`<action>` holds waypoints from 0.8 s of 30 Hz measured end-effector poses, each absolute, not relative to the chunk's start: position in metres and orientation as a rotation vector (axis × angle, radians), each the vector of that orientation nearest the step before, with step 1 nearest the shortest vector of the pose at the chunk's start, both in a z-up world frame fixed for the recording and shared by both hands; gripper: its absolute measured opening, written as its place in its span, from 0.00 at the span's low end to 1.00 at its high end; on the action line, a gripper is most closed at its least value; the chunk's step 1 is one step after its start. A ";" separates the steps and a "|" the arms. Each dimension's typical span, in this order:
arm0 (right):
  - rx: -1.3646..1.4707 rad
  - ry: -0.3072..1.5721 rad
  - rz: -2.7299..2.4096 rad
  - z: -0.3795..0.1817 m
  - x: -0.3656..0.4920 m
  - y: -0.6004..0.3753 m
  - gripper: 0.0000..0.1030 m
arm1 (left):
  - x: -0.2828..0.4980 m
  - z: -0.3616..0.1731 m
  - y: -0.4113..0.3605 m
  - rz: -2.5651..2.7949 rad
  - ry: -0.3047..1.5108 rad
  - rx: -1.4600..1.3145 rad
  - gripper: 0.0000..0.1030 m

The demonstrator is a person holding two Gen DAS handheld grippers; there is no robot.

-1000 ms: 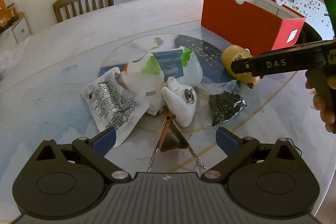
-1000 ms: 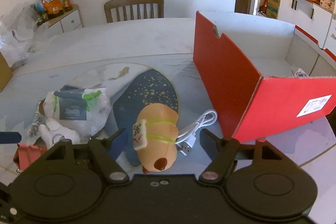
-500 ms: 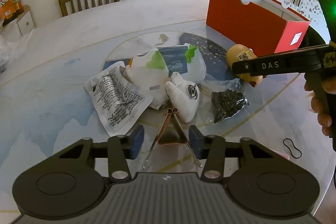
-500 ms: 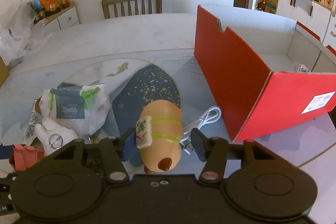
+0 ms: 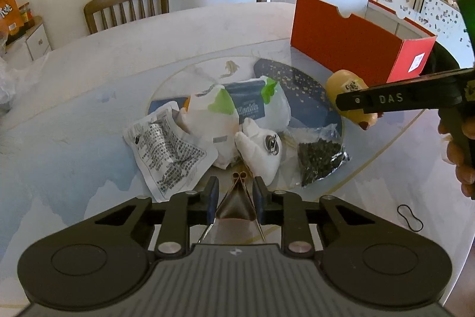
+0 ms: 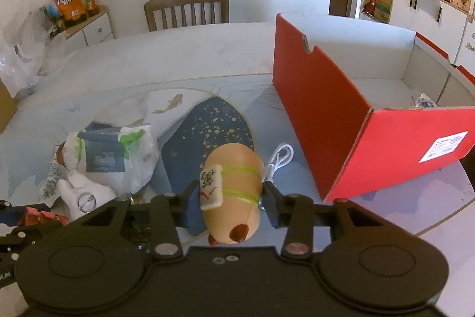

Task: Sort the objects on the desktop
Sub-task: 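Grasp the pink binder clip with the left gripper while the right grasps the tan sausage toy, then carry the clip and the sausage toy over into the red shoebox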

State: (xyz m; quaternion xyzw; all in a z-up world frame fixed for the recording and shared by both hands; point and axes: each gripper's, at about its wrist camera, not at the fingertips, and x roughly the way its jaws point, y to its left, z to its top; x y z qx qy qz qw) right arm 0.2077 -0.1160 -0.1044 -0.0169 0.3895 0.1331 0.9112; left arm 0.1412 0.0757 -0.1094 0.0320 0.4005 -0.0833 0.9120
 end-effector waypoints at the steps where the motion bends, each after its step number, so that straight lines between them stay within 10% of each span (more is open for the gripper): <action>1: -0.032 0.801 0.274 -0.103 0.206 -0.117 0.42 | 0.141 -0.109 0.076 -0.173 0.825 0.066 0.23; 24: 0.018 0.781 0.341 -0.046 0.170 -0.142 0.41 | 0.134 -0.059 0.064 -0.249 0.776 0.040 0.22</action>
